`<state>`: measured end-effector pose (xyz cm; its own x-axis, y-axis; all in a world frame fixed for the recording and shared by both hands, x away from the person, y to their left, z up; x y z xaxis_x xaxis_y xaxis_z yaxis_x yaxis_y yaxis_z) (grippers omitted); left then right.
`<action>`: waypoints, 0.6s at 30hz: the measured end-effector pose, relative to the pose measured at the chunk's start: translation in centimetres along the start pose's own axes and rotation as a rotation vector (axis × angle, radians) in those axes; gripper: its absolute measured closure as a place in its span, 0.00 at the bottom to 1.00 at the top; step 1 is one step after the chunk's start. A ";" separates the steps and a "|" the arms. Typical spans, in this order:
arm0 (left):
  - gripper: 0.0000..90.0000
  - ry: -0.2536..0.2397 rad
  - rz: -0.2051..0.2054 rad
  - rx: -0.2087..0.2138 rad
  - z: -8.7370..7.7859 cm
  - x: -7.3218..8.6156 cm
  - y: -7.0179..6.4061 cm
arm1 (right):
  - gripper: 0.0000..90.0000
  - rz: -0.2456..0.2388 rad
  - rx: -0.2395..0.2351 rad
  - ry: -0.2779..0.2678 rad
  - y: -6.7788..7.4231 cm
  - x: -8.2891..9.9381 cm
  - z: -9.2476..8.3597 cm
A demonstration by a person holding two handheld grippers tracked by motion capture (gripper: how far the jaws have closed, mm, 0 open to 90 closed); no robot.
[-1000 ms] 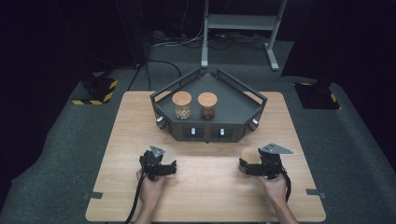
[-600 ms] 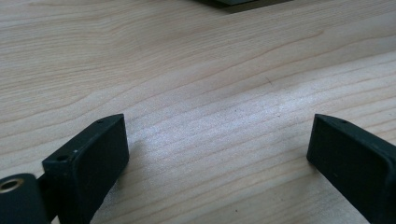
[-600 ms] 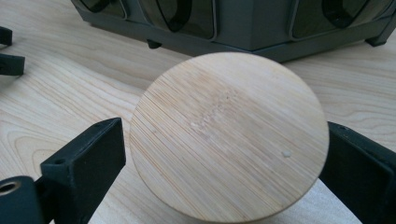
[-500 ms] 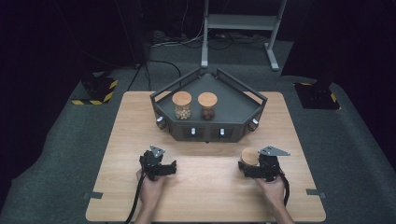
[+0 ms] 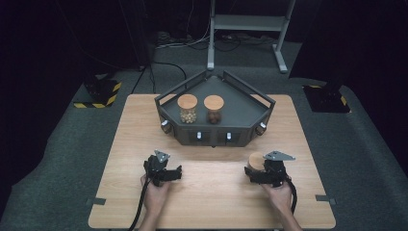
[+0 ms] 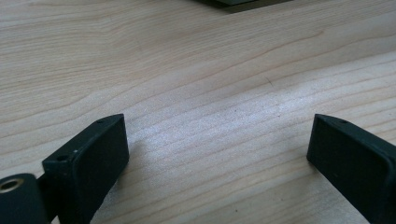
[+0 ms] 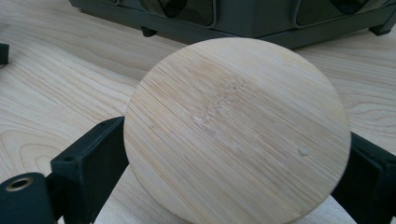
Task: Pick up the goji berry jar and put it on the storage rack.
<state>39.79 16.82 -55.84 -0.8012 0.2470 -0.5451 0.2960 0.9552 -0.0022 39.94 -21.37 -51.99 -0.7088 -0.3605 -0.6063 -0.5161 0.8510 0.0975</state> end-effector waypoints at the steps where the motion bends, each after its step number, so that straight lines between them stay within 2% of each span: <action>1: 0.06 0.000 0.000 0.000 0.0 0.0 0.0 | 0.09 0.000 0.002 0.001 0.0 0.0 0.0; 18: 0.06 0.000 0.000 0.000 0.0 0.0 0.0 | 0.15 -0.012 0.032 0.019 0.3 0.0 0.4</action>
<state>39.79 16.82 -55.84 -0.8014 0.2470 -0.5448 0.2958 0.9552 -0.0021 40.01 -20.91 -52.29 -0.7120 -0.3780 -0.5918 -0.5092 0.8582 0.0644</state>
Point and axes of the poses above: each handheld gripper's, and its own axes: z roughly forward along the jaws, x roughly out of its underside, y roughly to its left, the point moved 2 cm from there along z, roughly forward along the jaws, and after that the axes turned 13 degrees about y, right-handed, at the moved point
